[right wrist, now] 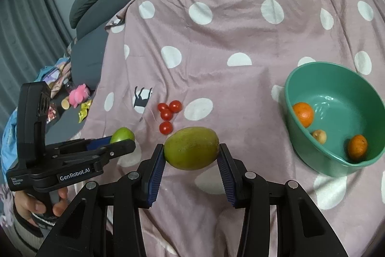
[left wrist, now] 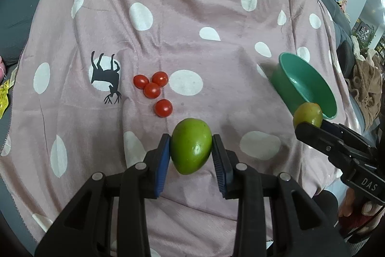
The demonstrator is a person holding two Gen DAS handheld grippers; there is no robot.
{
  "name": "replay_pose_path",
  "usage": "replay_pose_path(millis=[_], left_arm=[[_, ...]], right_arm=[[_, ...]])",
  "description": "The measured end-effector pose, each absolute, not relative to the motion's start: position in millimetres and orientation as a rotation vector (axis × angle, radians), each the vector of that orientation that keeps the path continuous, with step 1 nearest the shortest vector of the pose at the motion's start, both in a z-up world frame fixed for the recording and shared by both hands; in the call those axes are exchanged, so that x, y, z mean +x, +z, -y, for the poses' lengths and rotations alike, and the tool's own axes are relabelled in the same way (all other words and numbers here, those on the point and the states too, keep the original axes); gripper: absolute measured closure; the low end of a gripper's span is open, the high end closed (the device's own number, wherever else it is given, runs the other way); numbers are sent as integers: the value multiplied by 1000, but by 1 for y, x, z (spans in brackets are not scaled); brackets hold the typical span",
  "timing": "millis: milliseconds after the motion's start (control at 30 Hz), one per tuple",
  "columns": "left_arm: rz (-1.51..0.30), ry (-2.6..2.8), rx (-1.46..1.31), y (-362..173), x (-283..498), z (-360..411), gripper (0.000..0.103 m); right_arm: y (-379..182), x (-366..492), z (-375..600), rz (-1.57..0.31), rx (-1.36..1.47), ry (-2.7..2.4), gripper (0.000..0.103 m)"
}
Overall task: Organize fruits
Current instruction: 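Carry both held plums over the green bowl with both tools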
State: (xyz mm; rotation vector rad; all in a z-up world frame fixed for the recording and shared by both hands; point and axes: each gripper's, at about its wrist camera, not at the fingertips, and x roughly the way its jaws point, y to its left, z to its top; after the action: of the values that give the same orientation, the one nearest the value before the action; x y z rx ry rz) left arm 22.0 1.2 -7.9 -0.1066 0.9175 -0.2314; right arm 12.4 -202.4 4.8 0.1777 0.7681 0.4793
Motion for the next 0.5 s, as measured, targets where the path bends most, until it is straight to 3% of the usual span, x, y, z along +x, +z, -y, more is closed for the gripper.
replay_pose_path(millis=[500], left_arm=[[-901, -271, -38, 6, 22, 31, 69]], right_arm=[[7, 5, 235, -735, 237, 438, 58]])
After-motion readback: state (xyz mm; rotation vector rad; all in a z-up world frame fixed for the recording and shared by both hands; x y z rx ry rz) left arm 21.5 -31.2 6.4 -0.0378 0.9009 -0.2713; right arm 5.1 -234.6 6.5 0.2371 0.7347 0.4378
